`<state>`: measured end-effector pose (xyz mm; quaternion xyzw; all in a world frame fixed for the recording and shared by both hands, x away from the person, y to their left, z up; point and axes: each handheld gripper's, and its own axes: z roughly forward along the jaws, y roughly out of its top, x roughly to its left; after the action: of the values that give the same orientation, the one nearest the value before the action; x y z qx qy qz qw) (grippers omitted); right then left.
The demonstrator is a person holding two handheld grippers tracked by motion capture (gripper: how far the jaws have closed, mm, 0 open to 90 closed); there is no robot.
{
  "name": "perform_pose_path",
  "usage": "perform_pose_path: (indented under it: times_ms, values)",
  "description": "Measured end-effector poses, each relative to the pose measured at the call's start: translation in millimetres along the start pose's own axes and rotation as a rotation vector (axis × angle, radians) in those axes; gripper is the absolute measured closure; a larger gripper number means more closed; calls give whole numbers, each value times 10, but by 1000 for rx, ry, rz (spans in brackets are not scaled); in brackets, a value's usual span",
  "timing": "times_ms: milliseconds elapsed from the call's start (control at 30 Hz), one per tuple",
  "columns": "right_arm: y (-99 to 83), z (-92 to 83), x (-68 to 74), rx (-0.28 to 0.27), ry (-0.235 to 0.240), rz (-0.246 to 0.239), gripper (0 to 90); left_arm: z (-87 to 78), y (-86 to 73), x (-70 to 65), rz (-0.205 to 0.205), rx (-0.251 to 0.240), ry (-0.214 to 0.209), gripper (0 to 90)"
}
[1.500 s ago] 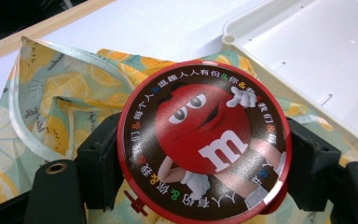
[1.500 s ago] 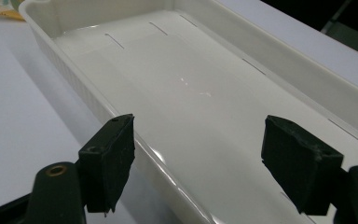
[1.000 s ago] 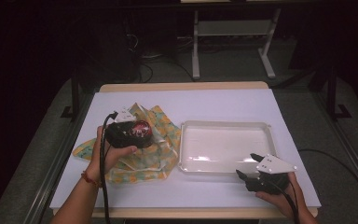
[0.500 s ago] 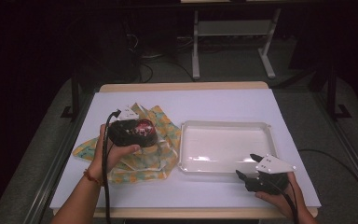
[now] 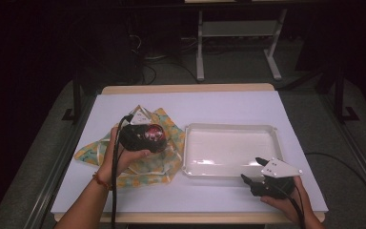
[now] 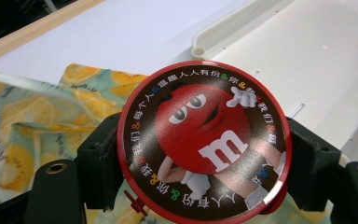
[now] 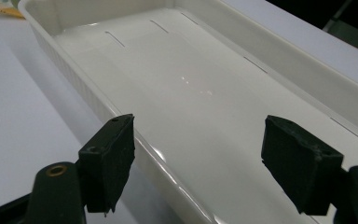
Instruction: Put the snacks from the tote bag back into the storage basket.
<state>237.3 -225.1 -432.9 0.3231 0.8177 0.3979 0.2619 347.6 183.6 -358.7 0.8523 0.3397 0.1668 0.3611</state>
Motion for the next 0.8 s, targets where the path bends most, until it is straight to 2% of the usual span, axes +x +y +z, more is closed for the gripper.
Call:
perform_pose_path:
  times_ms: [433, 800]
  values:
    - [-1, -3, 2, -1, 0, -1, 250, 58, 94, -96, 23, 3, -17, 254]
    - [-3, 1, 0, 1, 0, -1, 250, 91, 131, -131, 24, 3, -24, 254]
